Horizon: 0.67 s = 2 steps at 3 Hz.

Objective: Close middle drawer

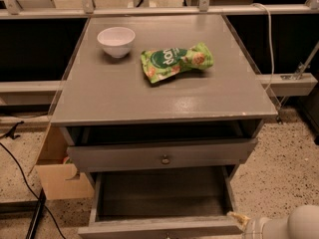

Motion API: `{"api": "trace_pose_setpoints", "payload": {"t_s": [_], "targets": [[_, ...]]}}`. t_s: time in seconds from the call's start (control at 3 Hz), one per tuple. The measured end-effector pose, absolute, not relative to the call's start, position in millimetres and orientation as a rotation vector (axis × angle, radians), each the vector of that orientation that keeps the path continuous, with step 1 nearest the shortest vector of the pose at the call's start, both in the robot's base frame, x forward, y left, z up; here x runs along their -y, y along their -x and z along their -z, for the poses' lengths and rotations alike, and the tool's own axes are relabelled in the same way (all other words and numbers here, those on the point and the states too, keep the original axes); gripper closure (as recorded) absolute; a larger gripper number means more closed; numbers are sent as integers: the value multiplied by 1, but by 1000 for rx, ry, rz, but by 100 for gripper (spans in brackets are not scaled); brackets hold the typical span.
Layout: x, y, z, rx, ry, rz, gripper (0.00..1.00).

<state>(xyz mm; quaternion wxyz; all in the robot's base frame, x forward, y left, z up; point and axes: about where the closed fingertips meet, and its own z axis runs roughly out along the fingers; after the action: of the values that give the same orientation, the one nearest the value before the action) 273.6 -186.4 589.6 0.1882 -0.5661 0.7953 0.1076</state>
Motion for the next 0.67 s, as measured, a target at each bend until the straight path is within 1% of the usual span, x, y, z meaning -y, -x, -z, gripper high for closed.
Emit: {"api": "trace_pose_setpoints", "payload": {"t_s": [0.33, 0.67], "targets": [[186, -274, -590, -2237, 1593, -303, 43], [187, -274, -587, -2232, 1591, -301, 72]]}}
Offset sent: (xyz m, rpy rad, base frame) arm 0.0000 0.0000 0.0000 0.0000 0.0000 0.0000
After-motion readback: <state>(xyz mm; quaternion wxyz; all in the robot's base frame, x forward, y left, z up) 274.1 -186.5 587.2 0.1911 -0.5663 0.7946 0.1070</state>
